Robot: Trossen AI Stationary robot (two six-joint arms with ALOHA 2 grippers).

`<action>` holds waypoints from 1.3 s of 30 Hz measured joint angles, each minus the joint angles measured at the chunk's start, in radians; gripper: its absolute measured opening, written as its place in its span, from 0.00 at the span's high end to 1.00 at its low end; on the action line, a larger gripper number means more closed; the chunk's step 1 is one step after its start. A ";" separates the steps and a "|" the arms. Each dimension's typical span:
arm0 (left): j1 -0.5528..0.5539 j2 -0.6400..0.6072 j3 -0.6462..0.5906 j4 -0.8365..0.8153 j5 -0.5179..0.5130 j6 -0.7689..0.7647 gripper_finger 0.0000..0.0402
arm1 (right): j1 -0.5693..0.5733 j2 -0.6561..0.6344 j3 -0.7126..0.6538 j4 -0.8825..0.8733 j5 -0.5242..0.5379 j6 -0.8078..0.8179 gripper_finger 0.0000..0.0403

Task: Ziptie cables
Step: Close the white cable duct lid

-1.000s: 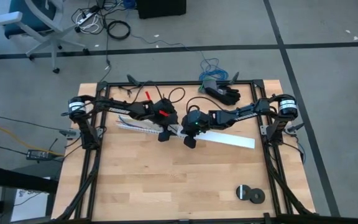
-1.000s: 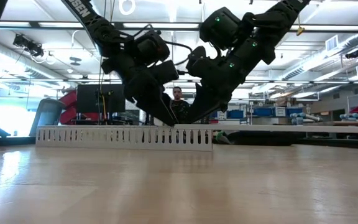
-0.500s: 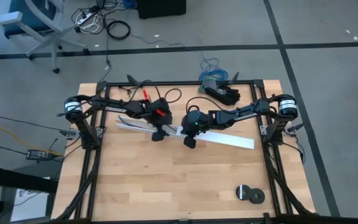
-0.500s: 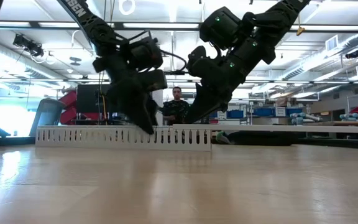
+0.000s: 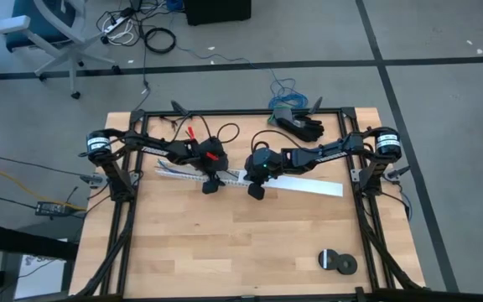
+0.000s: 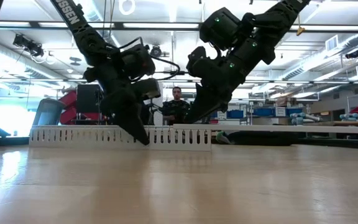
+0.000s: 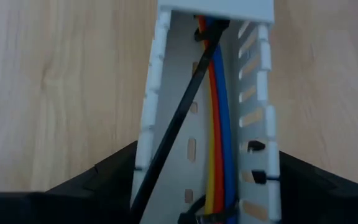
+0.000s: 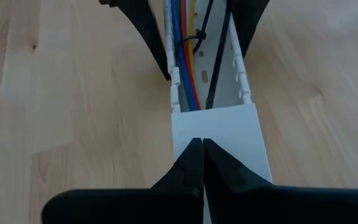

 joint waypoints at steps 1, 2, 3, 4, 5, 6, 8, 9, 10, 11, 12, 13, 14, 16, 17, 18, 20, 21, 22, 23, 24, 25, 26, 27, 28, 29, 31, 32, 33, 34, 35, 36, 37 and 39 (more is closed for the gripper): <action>0.000 0.000 0.000 0.013 0.000 0.001 0.27 | 0.000 0.000 0.000 0.001 0.000 0.001 1.00; 0.000 0.000 0.000 0.027 0.000 0.002 0.27 | 0.000 0.000 0.000 0.001 0.000 0.001 1.00; 0.000 0.000 0.000 0.039 0.003 0.003 0.27 | 0.000 0.000 0.000 0.001 0.000 0.002 1.00; 0.000 0.000 0.000 0.052 0.012 0.003 0.27 | 0.000 0.000 0.000 0.001 0.000 0.002 1.00; 0.000 0.001 0.000 0.072 0.026 0.003 0.27 | 0.000 0.000 0.000 0.001 0.000 0.002 1.00; 0.000 0.001 0.000 0.091 0.039 0.003 0.27 | 0.000 0.000 0.000 0.001 0.001 0.002 1.00; 0.000 0.001 0.000 0.110 0.049 0.003 0.27 | 0.000 0.000 0.000 0.002 0.001 0.002 1.00; 0.000 0.001 0.000 0.111 0.050 0.003 0.27 | 0.000 0.000 0.000 0.002 0.000 0.002 1.00; 0.000 0.001 0.000 0.111 0.050 0.003 0.27 | 0.000 0.000 0.000 0.002 0.001 0.002 1.00; 0.000 0.001 0.000 0.111 0.053 0.003 0.28 | 0.000 0.000 0.000 0.002 0.001 0.002 1.00; 0.000 0.001 0.000 0.111 0.053 0.003 0.29 | 0.000 0.000 0.000 0.002 0.001 0.002 1.00; 0.000 0.001 0.000 0.111 0.053 0.003 0.30 | 0.000 0.000 0.000 0.002 0.001 0.002 1.00; 0.000 0.001 0.000 0.111 0.053 0.003 0.32 | 0.000 0.000 0.000 0.002 0.001 0.002 1.00; 0.000 0.001 0.000 0.113 0.053 0.003 0.36 | 0.000 0.000 0.000 0.002 0.000 0.002 1.00; 0.000 0.001 0.000 0.113 0.053 0.003 0.38 | 0.000 0.000 0.000 0.002 0.000 0.002 1.00; 0.000 0.001 0.000 0.115 0.053 0.003 0.40 | 0.000 0.000 0.000 0.003 0.000 0.001 1.00; 0.000 0.001 0.000 0.120 0.053 0.003 0.43 | 0.000 0.000 0.000 0.003 0.000 0.001 1.00; 0.000 0.001 0.000 0.121 0.053 0.003 0.45 | 0.000 0.000 0.000 0.004 0.000 0.001 1.00; 0.000 0.001 0.000 0.123 0.053 0.003 0.46 | 0.000 0.000 0.000 0.005 0.000 0.001 1.00; 0.000 0.001 0.000 0.124 0.053 0.003 0.47 | 0.000 0.000 0.000 0.005 0.000 0.001 1.00; 0.000 0.001 0.000 0.126 0.053 0.003 0.47 | 0.000 0.000 0.000 0.005 -0.002 0.001 1.00; 0.000 0.001 0.000 0.127 0.053 0.003 0.48 | 0.000 0.000 0.000 0.006 -0.010 0.001 1.00; 0.000 0.001 0.000 0.129 0.054 0.003 0.48 | 0.000 0.000 0.000 0.008 -0.020 0.001 1.00; 0.000 0.001 0.000 0.132 0.057 0.003 0.48 | -0.002 0.001 0.000 0.009 -0.027 0.001 1.00; -0.001 0.002 -0.001 0.134 0.062 0.003 0.48 | -0.003 0.005 0.000 0.014 -0.029 0.001 1.00; -0.001 0.002 -0.001 0.135 0.064 0.003 0.48 | -0.005 0.007 0.000 0.015 -0.032 0.001 1.00; -0.004 0.002 -0.001 0.141 0.064 0.003 0.48 | -0.012 0.022 0.002 0.035 -0.041 -0.003 1.00; -0.006 0.002 -0.001 0.144 0.064 0.003 0.48 | -0.018 0.028 0.002 0.050 -0.058 -0.004 1.00; -0.008 0.002 -0.002 0.148 0.064 0.003 0.48 | -0.023 0.034 0.003 0.067 -0.075 -0.004 1.00; -0.010 0.003 -0.002 0.153 0.064 0.002 0.48 | -0.027 0.045 0.005 0.088 -0.086 -0.004 1.00; -0.012 0.006 -0.002 0.159 0.064 0.003 0.48 | -0.031 0.055 0.011 0.104 -0.096 -0.005 1.00; -0.013 0.008 -0.002 0.163 0.066 0.003 0.48 | -0.034 0.070 0.021 0.108 -0.105 -0.008 1.00; -0.013 0.008 -0.002 0.162 0.066 0.002 0.48 | -0.035 0.083 0.035 0.109 -0.106 -0.014 1.00; -0.013 0.010 -0.002 0.164 0.069 0.001 0.48 | -0.036 0.093 0.046 0.117 -0.099 -0.036 1.00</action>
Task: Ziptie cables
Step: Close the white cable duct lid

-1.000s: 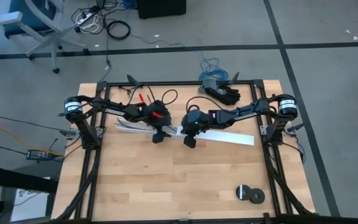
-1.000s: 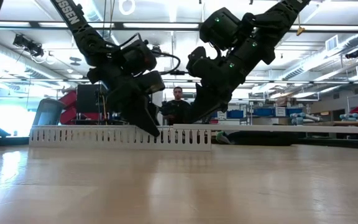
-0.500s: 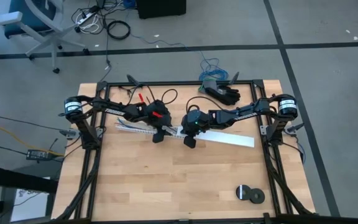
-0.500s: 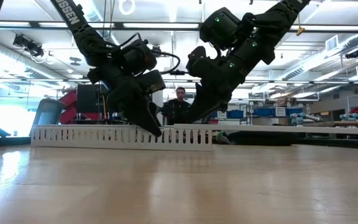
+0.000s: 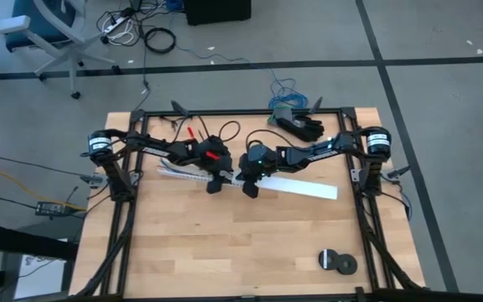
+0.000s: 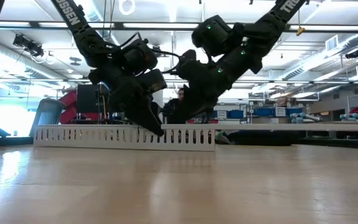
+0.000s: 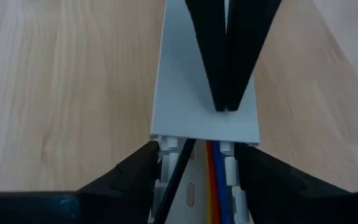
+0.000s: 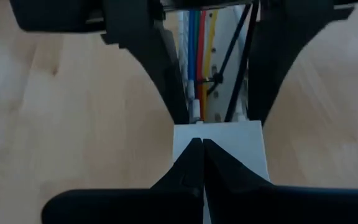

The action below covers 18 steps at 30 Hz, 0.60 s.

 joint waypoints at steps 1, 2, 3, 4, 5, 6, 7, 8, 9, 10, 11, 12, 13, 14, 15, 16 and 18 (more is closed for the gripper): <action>0.000 0.000 0.000 0.002 0.000 -0.003 0.48 | 0.001 0.008 0.005 0.020 0.014 -0.017 1.00; 0.000 0.001 0.000 0.006 0.000 -0.004 0.48 | 0.000 0.012 0.006 0.054 0.023 -0.029 1.00; 0.000 0.001 0.000 0.005 0.000 -0.004 0.48 | 0.000 0.012 0.005 0.067 0.025 -0.039 1.00; 0.000 0.001 0.000 0.008 0.005 -0.004 0.48 | 0.000 0.010 0.004 0.091 0.031 -0.048 1.00; 0.000 0.001 0.001 0.011 0.005 -0.003 0.48 | 0.001 0.005 0.006 0.115 0.038 -0.054 1.00; 0.000 0.001 0.001 0.011 0.007 -0.003 0.48 | 0.001 -0.007 0.008 0.111 0.054 -0.060 1.00; -0.001 0.001 0.001 0.009 0.008 -0.003 0.48 | 0.003 -0.017 0.006 0.103 0.067 -0.071 1.00; -0.001 0.001 0.001 0.006 0.007 -0.003 0.48 | 0.005 -0.027 0.007 0.106 0.078 -0.078 1.00; -0.001 0.001 0.001 -0.002 0.007 -0.003 0.48 | 0.007 -0.038 0.006 0.091 0.082 -0.085 1.00; -0.001 0.001 0.001 -0.008 0.006 0.000 0.48 | 0.011 -0.044 0.006 0.088 0.082 -0.090 1.00; -0.001 0.001 0.001 -0.007 0.005 0.000 0.48 | 0.013 -0.054 0.006 0.085 0.083 -0.091 1.00; -0.001 0.001 0.001 -0.012 0.003 0.000 0.48 | 0.015 -0.064 0.006 0.067 0.083 -0.093 1.00; 0.000 0.000 0.001 -0.015 0.004 -0.003 0.47 | 0.019 -0.069 0.006 0.066 0.082 -0.093 1.00; 0.000 0.000 0.002 -0.013 0.002 -0.012 0.46 | 0.021 -0.071 0.007 0.067 0.082 -0.093 1.00; 0.000 0.000 0.002 -0.020 0.001 -0.021 0.44 | 0.022 -0.075 0.007 0.051 0.081 -0.094 1.00; 0.000 0.000 0.002 -0.022 0.001 -0.024 0.42 | 0.024 -0.077 0.005 0.041 0.082 -0.094 1.00; 0.000 0.000 0.002 -0.024 -0.003 -0.022 0.38 | 0.028 -0.077 0.005 0.040 0.094 -0.094 1.00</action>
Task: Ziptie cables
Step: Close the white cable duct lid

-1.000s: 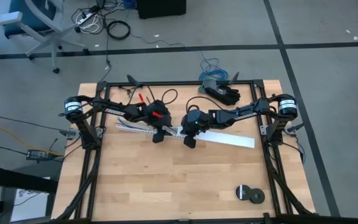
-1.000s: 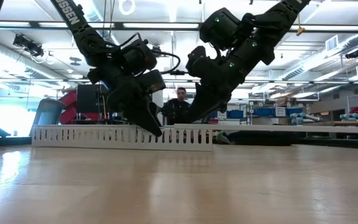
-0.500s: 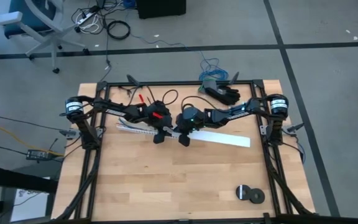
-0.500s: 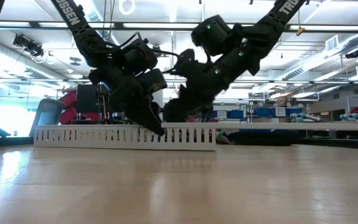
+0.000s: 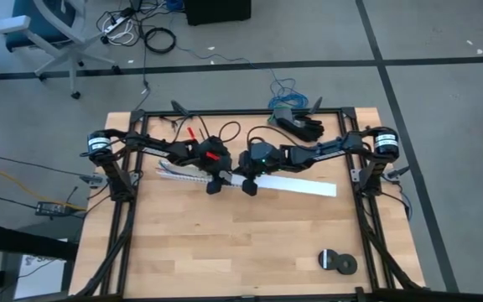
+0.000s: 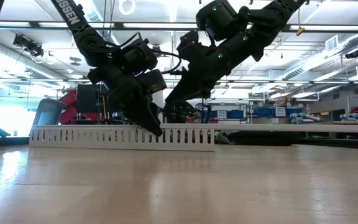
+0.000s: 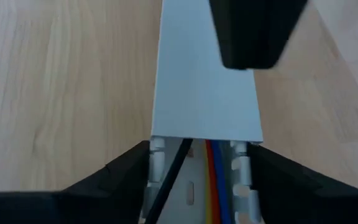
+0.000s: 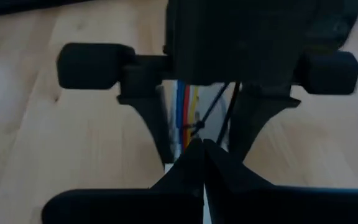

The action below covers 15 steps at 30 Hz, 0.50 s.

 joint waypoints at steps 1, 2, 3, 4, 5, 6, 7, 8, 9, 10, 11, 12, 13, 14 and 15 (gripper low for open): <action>0.000 0.000 0.000 -0.001 -0.006 0.000 0.35 | 0.003 -0.001 0.000 -0.003 0.008 0.000 1.00; 0.000 0.000 0.000 0.001 -0.014 0.001 0.32 | 0.003 -0.001 0.000 -0.002 0.009 0.000 1.00; 0.000 0.000 0.000 -0.001 -0.020 0.001 0.30 | 0.004 -0.001 0.000 -0.003 0.009 0.000 1.00; 0.000 0.000 0.000 -0.002 -0.025 0.001 0.28 | 0.004 -0.001 0.000 -0.005 0.009 0.000 1.00; 0.000 0.000 0.000 -0.005 -0.029 0.004 0.27 | 0.004 -0.001 0.000 -0.007 0.009 0.003 1.00; 0.000 0.000 0.000 -0.007 -0.030 0.005 0.25 | 0.005 -0.001 0.001 -0.014 0.009 0.008 1.00; 0.001 -0.001 0.000 -0.006 -0.034 0.005 0.24 | 0.005 -0.001 0.001 -0.020 0.009 0.009 1.00; 0.003 -0.005 0.000 -0.013 -0.040 0.005 0.24 | 0.004 -0.001 0.001 -0.021 0.009 0.011 1.00; 0.004 -0.010 0.000 -0.022 -0.048 0.005 0.24 | 0.004 -0.001 0.001 -0.022 0.009 0.011 1.00; 0.006 -0.015 0.000 -0.021 -0.055 0.005 0.23 | 0.004 -0.001 0.001 -0.021 0.009 0.011 1.00; 0.009 -0.022 0.000 -0.025 -0.058 0.005 0.23 | 0.004 -0.001 0.001 -0.022 0.009 0.012 1.00; 0.013 -0.030 0.000 -0.035 -0.059 0.006 0.23 | 0.004 -0.001 0.001 -0.025 0.009 0.015 1.00; 0.016 -0.039 0.000 -0.041 -0.060 0.006 0.23 | 0.004 -0.001 0.001 -0.030 0.009 0.016 1.00; 0.019 -0.049 0.000 -0.051 -0.060 0.006 0.24 | 0.004 -0.001 0.001 -0.034 0.009 0.016 1.00; 0.022 -0.057 0.000 -0.066 -0.061 0.013 0.24 | 0.004 -0.001 0.001 -0.043 0.009 0.017 1.00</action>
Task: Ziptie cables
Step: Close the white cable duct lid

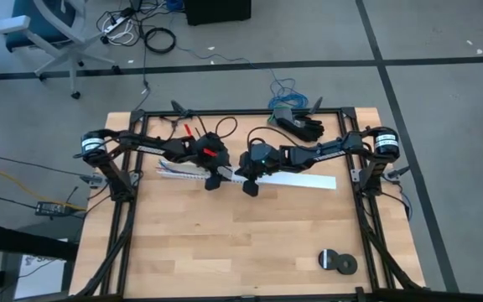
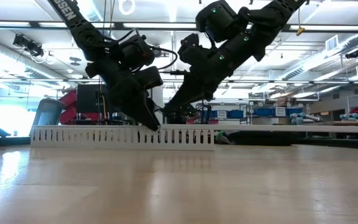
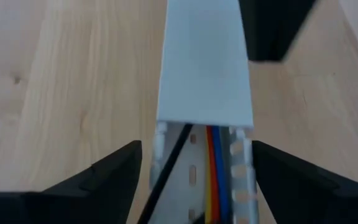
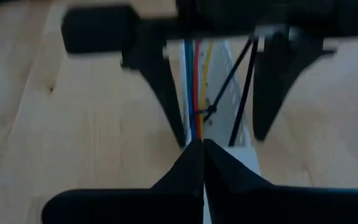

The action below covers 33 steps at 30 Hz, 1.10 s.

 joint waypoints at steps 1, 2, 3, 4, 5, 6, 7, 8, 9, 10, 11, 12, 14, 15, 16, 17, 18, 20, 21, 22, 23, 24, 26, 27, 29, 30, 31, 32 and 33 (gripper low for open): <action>0.002 -0.008 0.000 -0.020 -0.001 0.010 0.24 | 0.000 0.000 0.000 -0.008 0.000 0.004 1.00; 0.005 -0.015 0.000 -0.044 -0.002 0.014 0.24 | 0.000 0.000 0.000 -0.019 0.000 0.010 1.00; 0.006 -0.021 0.000 -0.063 -0.003 0.015 0.24 | 0.000 0.000 0.000 -0.031 0.000 0.011 1.00; 0.008 -0.026 0.000 -0.073 -0.005 0.015 0.24 | -0.001 0.000 0.000 -0.041 0.001 0.011 1.00; 0.010 -0.030 -0.001 -0.076 -0.005 0.016 0.24 | -0.001 0.000 0.000 -0.054 0.003 0.011 1.00; 0.011 -0.034 -0.005 -0.075 -0.005 0.015 0.24 | -0.001 0.000 0.000 -0.061 0.008 0.011 1.00; 0.011 -0.035 -0.014 -0.071 -0.006 0.014 0.24 | -0.001 0.000 0.000 -0.065 0.011 0.011 1.00; 0.011 -0.035 -0.023 -0.071 -0.009 0.013 0.24 | -0.001 0.000 0.000 -0.071 0.015 0.013 1.00; 0.011 -0.035 -0.034 -0.069 -0.020 0.008 0.24 | -0.001 0.000 0.000 -0.075 0.017 0.013 1.00; 0.011 -0.035 -0.046 -0.067 -0.029 -0.004 0.24 | -0.001 0.000 0.000 -0.081 0.017 0.013 1.00; 0.011 -0.035 -0.059 -0.062 -0.037 -0.013 0.24 | -0.001 0.000 0.000 -0.086 0.018 0.013 1.00; 0.011 -0.035 -0.073 -0.047 -0.045 -0.024 0.24 | -0.001 0.000 0.000 -0.092 0.018 0.016 1.00; 0.011 -0.035 -0.107 -0.017 -0.046 -0.042 0.24 | -0.001 0.000 0.000 -0.105 0.022 0.025 1.00; 0.011 -0.035 -0.124 0.008 -0.046 -0.051 0.24 | -0.001 0.000 0.000 -0.115 0.026 0.026 1.00; 0.011 -0.035 -0.140 0.040 -0.046 -0.061 0.24 | -0.001 0.000 0.000 -0.123 0.027 0.028 1.00; 0.011 -0.035 -0.155 0.071 -0.045 -0.069 0.24 | -0.001 0.000 0.000 -0.130 0.027 0.030 1.00; 0.011 -0.035 -0.168 0.101 -0.045 -0.079 0.24 | -0.001 0.000 0.000 -0.135 0.027 0.035 1.00; 0.011 -0.035 -0.184 0.133 -0.045 -0.088 0.24 | -0.001 0.000 0.000 -0.142 0.027 0.037 1.00; 0.011 -0.035 -0.187 0.144 -0.043 -0.089 0.24 | -0.001 0.000 0.000 -0.143 0.027 0.037 1.00; 0.011 -0.035 -0.188 0.152 -0.037 -0.089 0.24 | -0.001 0.000 0.000 -0.142 0.027 0.037 1.00; 0.011 -0.035 -0.190 0.158 -0.030 -0.089 0.24 | -0.001 0.000 0.000 -0.142 0.027 0.038 1.00; 0.011 -0.035 -0.190 0.168 -0.022 -0.089 0.24 | -0.001 0.000 0.000 -0.141 0.027 0.041 1.00; 0.011 -0.035 -0.190 0.192 -0.008 -0.089 0.24 | -0.001 0.000 0.000 -0.141 0.026 0.055 1.00; 0.011 -0.035 -0.190 0.207 0.001 -0.089 0.24 | -0.001 0.000 0.000 -0.141 0.027 0.055 1.00; 0.011 -0.034 -0.190 0.240 0.004 -0.089 0.24 | -0.001 0.000 0.000 -0.139 0.026 0.055 1.00; 0.011 -0.034 -0.190 0.255 0.005 -0.089 0.24 | -0.001 0.000 0.000 -0.136 0.026 0.056 1.00; 0.011 -0.034 -0.190 0.264 0.005 -0.089 0.24 | -0.001 0.000 0.000 -0.136 0.026 0.059 1.00; 0.011 -0.034 -0.190 0.267 0.006 -0.087 0.24 | -0.001 -0.001 0.000 -0.136 0.026 0.062 1.00; 0.011 -0.034 -0.190 0.268 0.006 -0.085 0.24 | -0.001 -0.001 0.000 -0.136 0.026 0.063 1.00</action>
